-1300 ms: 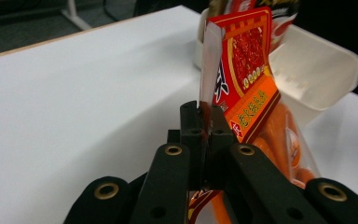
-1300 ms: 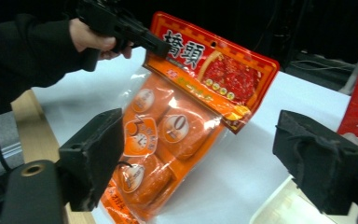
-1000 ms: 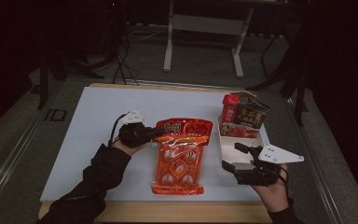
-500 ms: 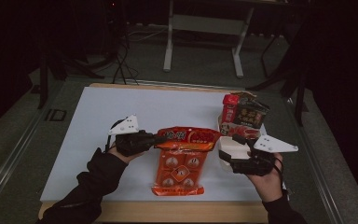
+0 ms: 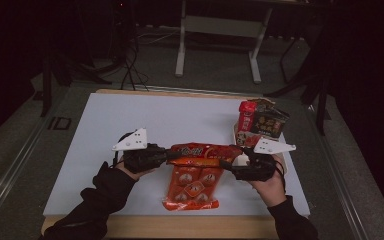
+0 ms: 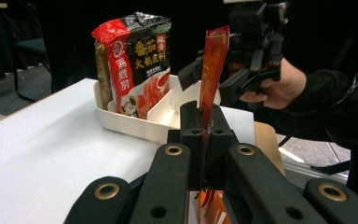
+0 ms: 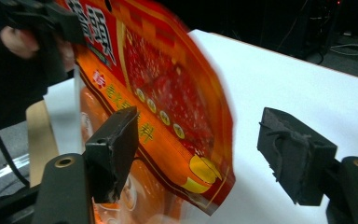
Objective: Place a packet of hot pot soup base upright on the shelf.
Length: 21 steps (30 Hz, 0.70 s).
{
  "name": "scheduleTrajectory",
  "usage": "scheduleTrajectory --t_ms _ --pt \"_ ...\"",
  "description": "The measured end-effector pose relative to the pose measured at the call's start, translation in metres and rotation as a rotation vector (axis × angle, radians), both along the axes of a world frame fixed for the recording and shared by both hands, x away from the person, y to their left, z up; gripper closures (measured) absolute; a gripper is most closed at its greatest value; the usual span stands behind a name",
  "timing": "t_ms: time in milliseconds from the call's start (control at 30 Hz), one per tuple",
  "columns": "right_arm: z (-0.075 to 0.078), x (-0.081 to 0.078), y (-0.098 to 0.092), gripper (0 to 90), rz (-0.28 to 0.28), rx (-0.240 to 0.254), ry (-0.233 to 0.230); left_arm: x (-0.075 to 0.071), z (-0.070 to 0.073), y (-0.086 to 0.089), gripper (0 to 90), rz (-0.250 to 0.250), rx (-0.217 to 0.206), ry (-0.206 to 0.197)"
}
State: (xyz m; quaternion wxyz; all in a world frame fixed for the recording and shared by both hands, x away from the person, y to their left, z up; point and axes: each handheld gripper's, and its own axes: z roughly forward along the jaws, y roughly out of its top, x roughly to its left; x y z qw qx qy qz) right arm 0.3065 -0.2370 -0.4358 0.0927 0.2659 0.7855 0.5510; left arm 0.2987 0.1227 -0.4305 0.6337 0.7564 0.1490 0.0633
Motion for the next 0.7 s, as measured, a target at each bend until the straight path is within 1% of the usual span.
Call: scheduleTrajectory --t_ms 67,100,167,200,267,300,333,367,400,433,467,500,533,567,600,700 --pt "-0.003 0.001 0.002 38.4 0.028 -0.008 0.006 -0.001 0.0 0.0 89.5 -0.003 -0.006 0.005" --pt "-0.004 0.001 0.003 43.2 0.028 -0.018 -0.007 -0.001 0.0 0.0 89.5 -0.006 -0.007 0.006" --pt "-0.005 0.0 0.005 54.1 0.063 -0.021 -0.006 -0.002 0.0 0.0 89.4 0.002 -0.005 0.011" --pt "-0.005 -0.001 0.006 56.9 0.07 -0.027 -0.012 -0.002 0.0 0.0 89.4 0.009 -0.007 0.01" --pt "-0.004 -0.002 0.008 62.8 0.091 -0.036 -0.01 -0.001 -0.001 0.001 89.2 0.016 -0.005 0.017" --pt "-0.004 -0.002 0.009 66.2 0.1 -0.038 -0.006 -0.002 -0.001 0.001 89.1 0.033 0.003 0.011" --pt "-0.003 -0.003 0.009 68.9 0.109 -0.036 0.002 -0.001 0.0 0.001 89.0 0.038 0.009 0.019" --pt "-0.003 -0.002 0.009 74.2 0.109 -0.038 0.008 -0.002 0.0 0.001 89.0 0.044 0.013 0.016" --pt "-0.003 -0.003 0.008 83.2 0.106 -0.04 0.006 -0.002 0.0 0.0 89.0 0.06 0.026 0.011" --pt "-0.003 -0.005 0.009 88.0 0.111 -0.053 0.001 -0.003 0.001 0.0 89.0 0.063 0.03 0.017" --pt "-0.003 -0.007 0.011 89.3 0.101 -0.074 -0.016 -0.003 0.001 -0.001 88.9 0.072 0.035 0.006" --pt "-0.002 -0.008 0.012 89.8 0.097 -0.086 -0.022 -0.004 0.001 -0.001 88.9 0.088 0.048 -0.002" --pt "0.0 -0.009 0.013 89.9 0.096 -0.09 -0.016 -0.004 0.002 -0.001 88.9 0.088 0.049 0.01" --pt "0.0 -0.009 0.013 90.0 0.094 -0.092 -0.015 -0.003 0.002 -0.001 89.0 0.088 0.049 0.012" --pt "0.001 -0.01 0.013 90.0 0.095 -0.089 -0.009 -0.003 0.002 0.0 88.9 0.097 0.054 0.01" --pt "0.004 -0.011 0.013 90.0 0.095 -0.069 0.009 -0.002 0.002 0.002 88.7 0.109 0.052 0.033"
